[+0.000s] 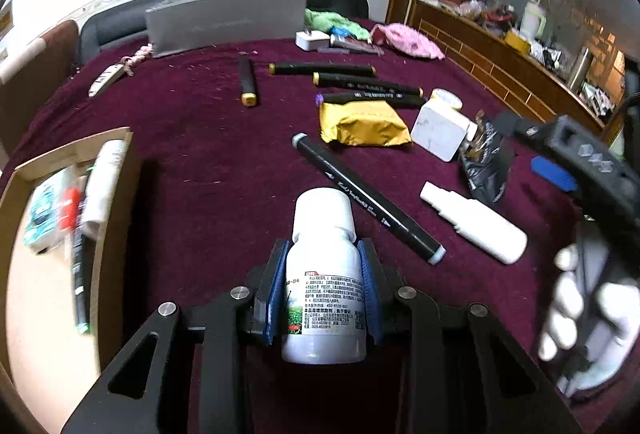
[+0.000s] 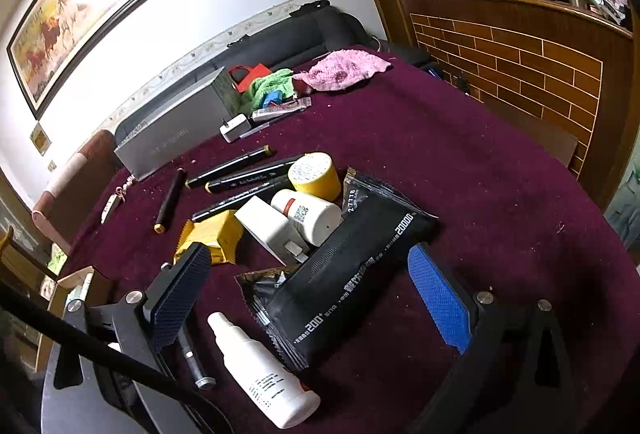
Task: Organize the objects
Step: 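Grasp the white pill bottle with the left gripper, then grasp the black marker with the right gripper while the left gripper holds the white bottle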
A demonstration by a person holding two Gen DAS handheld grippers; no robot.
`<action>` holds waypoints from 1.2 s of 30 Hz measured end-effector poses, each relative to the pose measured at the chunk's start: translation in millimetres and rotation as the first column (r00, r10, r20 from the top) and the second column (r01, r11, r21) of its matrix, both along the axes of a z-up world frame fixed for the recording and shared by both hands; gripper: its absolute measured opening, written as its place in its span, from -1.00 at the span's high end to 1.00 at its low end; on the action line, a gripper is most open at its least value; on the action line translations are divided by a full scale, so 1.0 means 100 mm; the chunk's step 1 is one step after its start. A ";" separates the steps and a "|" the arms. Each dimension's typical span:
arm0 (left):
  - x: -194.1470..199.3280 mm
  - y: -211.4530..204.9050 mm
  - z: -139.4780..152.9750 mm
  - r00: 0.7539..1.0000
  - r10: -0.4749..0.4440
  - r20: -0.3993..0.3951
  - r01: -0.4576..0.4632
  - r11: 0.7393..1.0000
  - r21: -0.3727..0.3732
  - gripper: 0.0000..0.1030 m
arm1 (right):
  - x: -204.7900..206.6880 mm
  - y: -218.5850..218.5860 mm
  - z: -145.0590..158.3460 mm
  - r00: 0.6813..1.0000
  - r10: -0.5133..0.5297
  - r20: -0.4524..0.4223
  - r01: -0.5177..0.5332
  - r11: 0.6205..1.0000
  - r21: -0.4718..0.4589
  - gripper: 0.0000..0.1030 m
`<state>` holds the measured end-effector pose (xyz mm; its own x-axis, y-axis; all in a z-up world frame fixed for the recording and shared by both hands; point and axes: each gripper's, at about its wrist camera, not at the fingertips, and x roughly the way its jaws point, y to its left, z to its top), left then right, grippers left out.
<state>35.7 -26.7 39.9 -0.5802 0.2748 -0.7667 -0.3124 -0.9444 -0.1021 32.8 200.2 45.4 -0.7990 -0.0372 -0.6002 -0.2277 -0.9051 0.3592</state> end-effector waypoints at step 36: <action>0.59 -0.99 0.29 0.993 0.090 -0.079 -0.076 0.983 0.168 0.44 | -0.72 -1.48 -0.09 0.840 0.400 0.367 -0.478 0.865 0.152 -0.28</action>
<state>94.7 -125.7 69.3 -0.6680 0.3415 -0.6612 -0.2481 -0.9399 -0.2347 -39.7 52.6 36.1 -0.4991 -0.1698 -0.8497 0.1491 -0.9828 0.1088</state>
